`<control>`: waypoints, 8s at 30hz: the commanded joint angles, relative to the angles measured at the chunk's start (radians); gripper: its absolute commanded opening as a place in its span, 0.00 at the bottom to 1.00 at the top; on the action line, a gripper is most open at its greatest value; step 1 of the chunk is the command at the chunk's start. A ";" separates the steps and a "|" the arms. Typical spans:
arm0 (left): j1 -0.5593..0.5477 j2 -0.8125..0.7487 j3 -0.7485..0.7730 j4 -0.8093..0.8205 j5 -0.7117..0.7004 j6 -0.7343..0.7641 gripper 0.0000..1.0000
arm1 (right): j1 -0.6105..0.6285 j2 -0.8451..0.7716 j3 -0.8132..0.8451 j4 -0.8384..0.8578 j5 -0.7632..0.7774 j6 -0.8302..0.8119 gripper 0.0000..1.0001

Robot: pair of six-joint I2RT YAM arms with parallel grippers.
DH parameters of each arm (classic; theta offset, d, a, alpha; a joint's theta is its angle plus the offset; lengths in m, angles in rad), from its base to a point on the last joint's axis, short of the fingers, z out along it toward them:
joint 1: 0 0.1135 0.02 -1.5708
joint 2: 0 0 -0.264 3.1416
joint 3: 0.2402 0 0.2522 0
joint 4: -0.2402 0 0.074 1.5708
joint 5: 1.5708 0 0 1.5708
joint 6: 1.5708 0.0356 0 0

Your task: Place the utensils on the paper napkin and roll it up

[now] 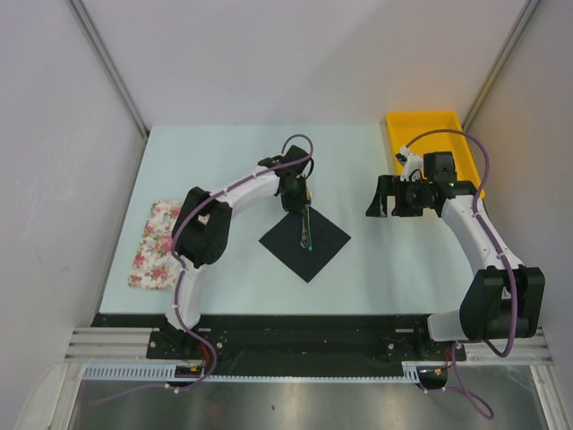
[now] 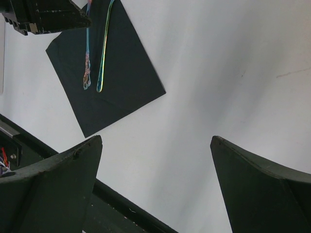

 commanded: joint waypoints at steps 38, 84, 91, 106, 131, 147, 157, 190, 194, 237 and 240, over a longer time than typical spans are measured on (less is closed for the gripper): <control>0.001 -0.018 0.170 -0.068 -0.089 0.098 0.31 | -0.010 -0.008 0.031 0.006 -0.057 0.010 1.00; -0.523 -0.606 -0.955 0.573 0.051 1.532 0.39 | 0.050 0.169 0.044 0.038 -0.279 0.039 1.00; -0.523 -0.574 -0.955 0.570 0.040 1.529 0.40 | 0.049 0.178 0.038 0.040 -0.276 0.040 1.00; -0.523 -0.537 -0.955 0.610 0.017 1.539 0.07 | 0.043 0.184 0.038 0.037 -0.278 0.039 1.00; -0.369 -0.583 -0.744 0.434 0.178 1.440 0.00 | 0.053 0.190 0.054 0.043 -0.274 0.046 1.00; -0.206 -0.419 -0.584 0.463 0.186 1.402 0.00 | 0.076 0.231 0.028 0.144 -0.357 0.151 0.91; -0.165 -0.359 -0.567 0.523 0.161 1.373 0.00 | 0.142 0.323 -0.051 0.263 -0.454 0.313 0.60; -0.152 -0.310 -0.593 0.566 0.094 1.368 0.00 | 0.282 0.557 -0.082 0.503 -0.431 0.537 0.25; -0.152 -0.299 -0.578 0.544 0.088 1.359 0.00 | 0.288 0.587 -0.071 0.498 -0.406 0.528 0.23; 0.070 -0.288 -0.592 0.355 0.578 0.687 0.43 | 0.293 0.606 -0.038 0.397 -0.277 0.441 0.13; 0.072 -0.274 -0.584 0.351 0.559 0.664 0.29 | 0.293 0.606 -0.036 0.394 -0.276 0.438 0.13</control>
